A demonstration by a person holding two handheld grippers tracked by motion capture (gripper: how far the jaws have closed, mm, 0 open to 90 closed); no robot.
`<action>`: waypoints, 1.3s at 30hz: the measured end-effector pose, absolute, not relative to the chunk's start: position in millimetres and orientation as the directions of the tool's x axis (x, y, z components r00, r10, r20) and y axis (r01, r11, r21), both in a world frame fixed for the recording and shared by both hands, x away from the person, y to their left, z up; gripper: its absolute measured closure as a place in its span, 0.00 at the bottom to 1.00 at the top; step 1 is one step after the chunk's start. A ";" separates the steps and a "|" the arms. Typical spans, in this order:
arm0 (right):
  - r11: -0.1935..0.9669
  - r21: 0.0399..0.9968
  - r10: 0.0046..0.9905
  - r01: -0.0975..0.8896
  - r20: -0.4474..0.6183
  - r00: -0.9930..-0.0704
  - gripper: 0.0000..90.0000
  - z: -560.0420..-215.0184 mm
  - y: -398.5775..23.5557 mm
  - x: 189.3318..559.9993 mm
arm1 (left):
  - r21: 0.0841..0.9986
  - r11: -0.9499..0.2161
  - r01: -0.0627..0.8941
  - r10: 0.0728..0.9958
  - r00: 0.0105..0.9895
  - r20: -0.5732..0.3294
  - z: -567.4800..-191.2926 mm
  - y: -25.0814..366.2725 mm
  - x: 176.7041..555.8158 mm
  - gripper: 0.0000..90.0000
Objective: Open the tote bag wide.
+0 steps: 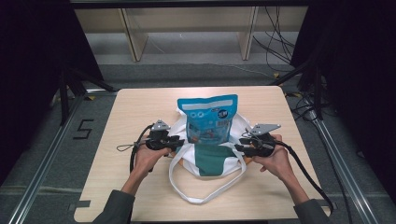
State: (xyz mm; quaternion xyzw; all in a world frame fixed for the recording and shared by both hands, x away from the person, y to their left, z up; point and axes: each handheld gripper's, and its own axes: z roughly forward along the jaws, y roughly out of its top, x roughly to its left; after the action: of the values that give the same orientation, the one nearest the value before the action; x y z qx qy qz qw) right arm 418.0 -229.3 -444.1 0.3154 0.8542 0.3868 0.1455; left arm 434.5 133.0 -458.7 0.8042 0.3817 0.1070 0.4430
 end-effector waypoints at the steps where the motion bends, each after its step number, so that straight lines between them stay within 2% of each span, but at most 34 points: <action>1: 0.504 0.757 0.649 0.415 -0.015 -0.761 0.72 -443.3 -230.5 417.5 | 0.784 -0.344 0.516 0.704 0.695 -0.148 -459.9 134.2 434.4 0.77; 2: 0.508 0.750 0.647 0.423 -0.008 -0.763 0.73 -441.9 -231.4 416.6 | 0.781 -0.343 0.522 0.705 0.692 -0.152 -464.7 133.3 433.4 0.79; 4: 0.498 0.751 0.651 0.433 0.006 -0.759 0.77 -443.7 -230.0 413.7 | 0.767 -0.376 0.519 0.694 0.707 -0.138 -470.0 132.4 432.5 0.89; 7: 0.525 0.740 0.629 0.420 -0.006 -0.777 0.87 -448.2 -227.5 411.3 | 0.736 -0.432 0.521 0.673 0.729 -0.121 -484.0 128.3 427.5 0.96; 10: 0.549 0.728 0.613 0.410 -0.018 -0.790 0.94 -453.9 -224.1 410.3 | 0.724 -0.450 0.523 0.670 0.733 -0.113 -494.6 127.5 426.3 0.97; 15: 0.569 0.706 0.605 0.422 -0.011 -0.796 0.97 -463.5 -219.5 409.8 | 0.722 -0.440 0.534 0.681 0.722 -0.119 -498.8 125.9 425.2 0.96; 17: 0.578 0.683 0.610 0.446 0.002 -0.792 0.97 -475.3 -214.5 407.9 | 0.719 -0.472 0.510 0.671 0.737 -0.082 -500.4 124.1 424.7 0.96; 18: 0.605 0.666 0.600 0.436 -0.021 -0.800 0.98 -480.5 -213.7 408.5 | 0.720 -0.456 0.523 0.684 0.724 -0.092 -501.8 122.0 423.4 0.96; 20: 0.595 0.661 0.610 0.457 -0.001 -0.792 0.98 -487.6 -211.8 408.0 | 0.721 -0.452 0.525 0.689 0.719 -0.092 -502.3 122.0 424.0 0.96; 23: 0.606 0.647 0.607 0.463 0.000 -0.795 0.98 -485.5 -213.1 408.3 | 0.725 -0.442 0.528 0.691 0.716 -0.101 -502.4 124.2 424.4 0.94; 24: 0.594 0.672 0.601 0.443 -0.005 -0.799 0.97 -487.0 -212.4 409.6 | 0.725 -0.448 0.524 0.689 0.719 -0.094 -501.0 125.3 424.8 0.93; 26: 0.578 0.671 0.623 0.464 0.004 -0.782 0.96 -482.0 -214.3 409.0 | 0.740 -0.420 0.526 0.706 0.701 -0.098 -497.6 127.6 423.8 0.88; 28: 0.553 0.707 0.621 0.441 0.003 -0.784 0.94 -475.0 -219.3 411.0 | 0.749 -0.408 0.523 0.708 0.699 -0.102 -494.1 131.7 424.6 0.81; 30: 0.525 0.731 0.627 0.436 0.015 -0.779 0.92 -466.4 -224.3 412.0 | 0.762 -0.364 0.535 0.713 0.686 -0.141 -488.4 136.8 424.5 0.76; 34: 0.474 0.779 0.635 0.411 0.021 -0.772 0.86 -452.4 -231.2 412.1 | 0.799 -0.275 0.535 0.718 0.667 -0.199 -476.4 140.9 420.2 0.69; 39: 0.437 0.804 0.659 0.403 0.018 -0.752 0.78 -439.8 -240.0 410.9 | 0.821 -0.262 0.507 0.704 0.683 -0.196 -463.2 138.6 407.9 0.64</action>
State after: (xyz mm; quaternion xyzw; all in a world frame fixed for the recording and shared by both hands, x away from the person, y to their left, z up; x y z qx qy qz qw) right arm 410.9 -240.0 -439.8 0.3185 0.8342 0.4241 0.1510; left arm 407.9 138.6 -463.2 0.7875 0.3842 0.1049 0.4703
